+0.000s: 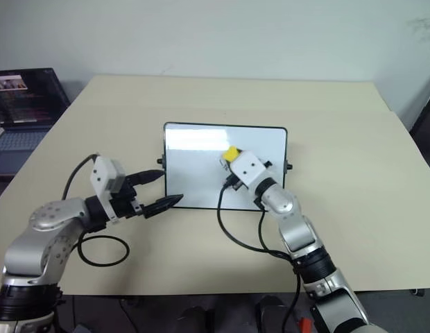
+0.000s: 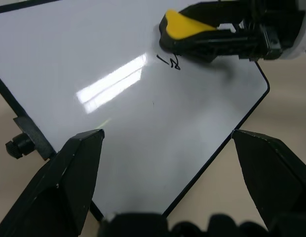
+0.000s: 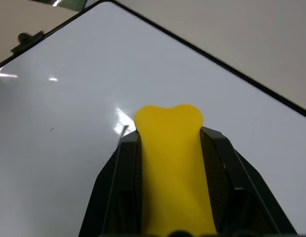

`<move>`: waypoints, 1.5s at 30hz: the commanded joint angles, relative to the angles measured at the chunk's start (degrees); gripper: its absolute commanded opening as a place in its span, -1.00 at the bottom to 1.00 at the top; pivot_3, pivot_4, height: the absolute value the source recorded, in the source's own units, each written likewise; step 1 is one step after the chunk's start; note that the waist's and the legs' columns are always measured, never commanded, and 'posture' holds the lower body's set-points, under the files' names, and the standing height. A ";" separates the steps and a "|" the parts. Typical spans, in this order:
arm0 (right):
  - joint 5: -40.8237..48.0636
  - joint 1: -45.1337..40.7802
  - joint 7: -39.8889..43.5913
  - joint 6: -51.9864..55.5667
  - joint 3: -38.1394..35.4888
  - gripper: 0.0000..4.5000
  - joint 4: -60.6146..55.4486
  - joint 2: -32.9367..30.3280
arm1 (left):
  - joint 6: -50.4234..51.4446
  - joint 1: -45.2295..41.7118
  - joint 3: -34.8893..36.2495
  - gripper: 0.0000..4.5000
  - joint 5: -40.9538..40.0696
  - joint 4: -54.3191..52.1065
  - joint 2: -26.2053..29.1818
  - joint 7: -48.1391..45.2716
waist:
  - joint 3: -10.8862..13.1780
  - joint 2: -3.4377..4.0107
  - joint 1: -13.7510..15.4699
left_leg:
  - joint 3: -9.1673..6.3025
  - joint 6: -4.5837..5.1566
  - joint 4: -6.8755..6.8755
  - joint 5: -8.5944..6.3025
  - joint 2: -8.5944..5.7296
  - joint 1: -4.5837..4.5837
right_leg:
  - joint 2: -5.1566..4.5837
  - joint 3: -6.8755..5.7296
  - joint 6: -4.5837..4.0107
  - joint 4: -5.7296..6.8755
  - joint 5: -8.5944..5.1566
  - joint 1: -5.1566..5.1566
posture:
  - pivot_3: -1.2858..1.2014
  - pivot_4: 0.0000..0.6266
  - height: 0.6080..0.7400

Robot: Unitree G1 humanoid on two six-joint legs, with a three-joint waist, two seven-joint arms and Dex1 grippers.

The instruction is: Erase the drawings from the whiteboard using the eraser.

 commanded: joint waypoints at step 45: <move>-2.47 -8.32 -0.88 -5.20 -1.64 -0.42 4.04 0.79 | -1.64 -1.01 -0.57 1.00 0.02 0.28 0.11 -1.73 | 0.00 -0.04 -0.10 | -0.08 -0.27 0.07 0.24 -0.01 0.13 | 0.22 0.00 -0.07 0.43 0.04 -0.01 | 0.03 -0.52 1.00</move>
